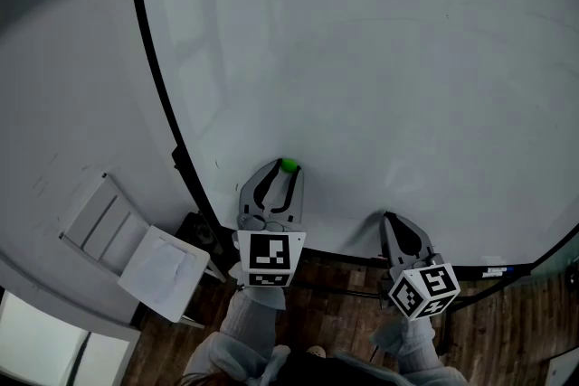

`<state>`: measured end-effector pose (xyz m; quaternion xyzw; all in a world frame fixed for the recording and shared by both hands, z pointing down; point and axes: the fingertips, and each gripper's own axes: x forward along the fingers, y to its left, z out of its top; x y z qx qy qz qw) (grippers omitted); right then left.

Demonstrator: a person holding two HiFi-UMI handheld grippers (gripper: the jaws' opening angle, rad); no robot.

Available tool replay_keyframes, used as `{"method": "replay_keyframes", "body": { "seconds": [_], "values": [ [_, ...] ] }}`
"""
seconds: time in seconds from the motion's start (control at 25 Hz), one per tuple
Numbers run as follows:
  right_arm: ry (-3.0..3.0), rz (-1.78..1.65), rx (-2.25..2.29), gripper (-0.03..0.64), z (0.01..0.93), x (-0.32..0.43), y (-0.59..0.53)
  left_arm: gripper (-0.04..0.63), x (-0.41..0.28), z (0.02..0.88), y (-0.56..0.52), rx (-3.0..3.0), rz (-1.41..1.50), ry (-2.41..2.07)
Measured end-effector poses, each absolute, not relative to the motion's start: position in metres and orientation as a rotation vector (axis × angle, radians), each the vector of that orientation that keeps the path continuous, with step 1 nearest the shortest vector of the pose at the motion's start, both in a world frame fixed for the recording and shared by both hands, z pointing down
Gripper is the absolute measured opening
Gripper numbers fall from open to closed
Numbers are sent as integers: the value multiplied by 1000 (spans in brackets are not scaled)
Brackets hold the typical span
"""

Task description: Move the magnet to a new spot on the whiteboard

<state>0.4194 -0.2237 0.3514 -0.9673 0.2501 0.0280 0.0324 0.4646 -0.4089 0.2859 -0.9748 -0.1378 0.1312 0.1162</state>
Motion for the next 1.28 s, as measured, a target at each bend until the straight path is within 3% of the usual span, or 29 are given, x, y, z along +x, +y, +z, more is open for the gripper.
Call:
{"method": "replay_keyframes", "body": {
  "seconds": [1.28],
  "values": [
    [813,-43,-2961,34,373,326,-248,126,350,333,-464,-2975,204,-411]
  ]
}}
